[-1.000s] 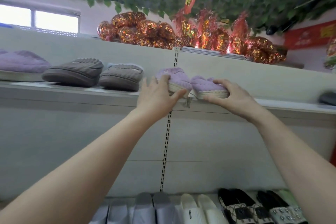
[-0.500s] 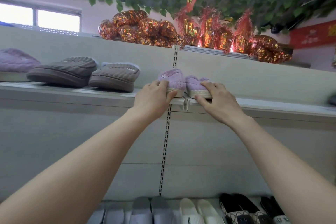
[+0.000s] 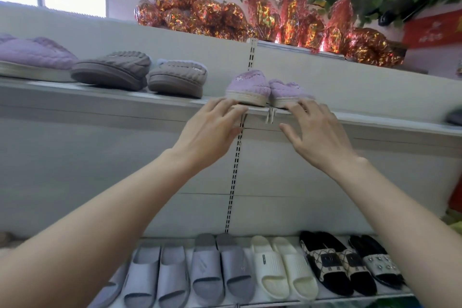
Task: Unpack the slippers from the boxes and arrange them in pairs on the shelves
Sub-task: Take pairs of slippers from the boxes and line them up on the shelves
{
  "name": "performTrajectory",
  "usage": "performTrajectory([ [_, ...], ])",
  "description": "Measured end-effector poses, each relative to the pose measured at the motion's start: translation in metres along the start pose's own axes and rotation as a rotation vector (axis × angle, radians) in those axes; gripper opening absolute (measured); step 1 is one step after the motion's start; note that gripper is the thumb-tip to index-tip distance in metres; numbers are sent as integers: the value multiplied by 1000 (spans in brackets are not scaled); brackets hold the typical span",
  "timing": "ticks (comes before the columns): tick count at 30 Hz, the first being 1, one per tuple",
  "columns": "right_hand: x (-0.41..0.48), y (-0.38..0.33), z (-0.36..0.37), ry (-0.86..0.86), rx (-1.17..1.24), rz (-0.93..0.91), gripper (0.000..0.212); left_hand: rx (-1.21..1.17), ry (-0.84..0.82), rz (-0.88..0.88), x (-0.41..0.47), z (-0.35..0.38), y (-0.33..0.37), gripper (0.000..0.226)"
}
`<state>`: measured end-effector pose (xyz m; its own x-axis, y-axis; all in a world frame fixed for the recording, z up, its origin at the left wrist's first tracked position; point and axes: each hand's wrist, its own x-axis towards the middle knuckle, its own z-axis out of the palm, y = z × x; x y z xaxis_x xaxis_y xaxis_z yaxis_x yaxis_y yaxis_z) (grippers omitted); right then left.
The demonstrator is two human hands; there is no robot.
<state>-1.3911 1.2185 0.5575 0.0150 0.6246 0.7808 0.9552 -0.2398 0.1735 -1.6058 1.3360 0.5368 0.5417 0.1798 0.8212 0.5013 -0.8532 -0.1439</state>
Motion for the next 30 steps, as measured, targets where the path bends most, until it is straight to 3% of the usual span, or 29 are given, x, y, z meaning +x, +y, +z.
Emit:
performTrajectory([
  [5, -65, -57, -12, 13, 16, -13, 49, -11, -17, 64, -81, -34, -9, 37],
  [11, -159, -155, -14, -92, 75, -20, 44, -60, -127, 1, -226, -75, -40, 33],
  [17, -267, -279, 7, -273, 224, -41, 38, -134, -311, -224, -415, -101, -84, 28],
  [20, -326, -346, 29, -453, 357, -29, 37, -205, -429, -435, -520, -108, -93, 29],
  [25, -421, -449, 63, -899, 515, 47, 43, -293, -721, -765, -684, -121, -75, 33],
  [30, -480, -513, 98, -1231, 608, 22, 43, -323, -971, -934, -786, -129, -44, 38],
])
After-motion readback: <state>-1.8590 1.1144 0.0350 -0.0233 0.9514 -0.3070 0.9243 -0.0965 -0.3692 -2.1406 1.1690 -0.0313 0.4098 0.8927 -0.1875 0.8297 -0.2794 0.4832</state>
